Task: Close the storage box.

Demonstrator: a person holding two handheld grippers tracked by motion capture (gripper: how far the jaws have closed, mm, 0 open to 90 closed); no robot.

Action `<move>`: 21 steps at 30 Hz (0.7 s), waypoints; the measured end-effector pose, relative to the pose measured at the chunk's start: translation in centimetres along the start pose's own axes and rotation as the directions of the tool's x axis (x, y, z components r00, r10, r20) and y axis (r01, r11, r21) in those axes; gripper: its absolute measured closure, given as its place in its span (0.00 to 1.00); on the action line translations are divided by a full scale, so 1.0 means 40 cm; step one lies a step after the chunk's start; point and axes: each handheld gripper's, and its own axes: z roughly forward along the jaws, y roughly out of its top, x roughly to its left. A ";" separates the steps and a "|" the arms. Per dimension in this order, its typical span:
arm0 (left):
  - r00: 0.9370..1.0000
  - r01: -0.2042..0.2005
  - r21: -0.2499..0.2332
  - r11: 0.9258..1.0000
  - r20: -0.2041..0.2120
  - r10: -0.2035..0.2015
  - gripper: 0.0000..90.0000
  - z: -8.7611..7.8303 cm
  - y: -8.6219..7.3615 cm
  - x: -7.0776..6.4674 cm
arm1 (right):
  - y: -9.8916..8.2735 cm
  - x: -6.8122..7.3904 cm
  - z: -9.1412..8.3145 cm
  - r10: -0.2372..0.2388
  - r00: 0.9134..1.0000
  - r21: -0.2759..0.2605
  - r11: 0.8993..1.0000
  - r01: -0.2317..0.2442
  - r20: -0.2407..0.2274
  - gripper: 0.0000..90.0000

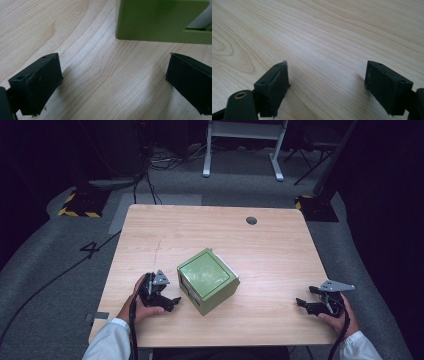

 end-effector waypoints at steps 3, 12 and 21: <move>1.000 0.001 0.001 1.000 -0.001 -0.001 0.01 0.000 0.000 0.000 | -0.005 0.003 -0.002 0.008 1.000 -0.011 1.000 -0.008 0.010 0.22; 1.000 0.002 0.001 1.000 -0.001 -0.002 0.00 0.000 0.000 0.000 | -0.005 0.003 -0.001 0.009 1.000 -0.011 1.000 -0.009 0.010 0.21; 1.000 -0.004 0.004 1.000 0.003 0.004 0.01 -0.001 -0.001 0.001 | -0.005 0.003 -0.001 0.009 1.000 -0.011 1.000 -0.009 0.011 0.21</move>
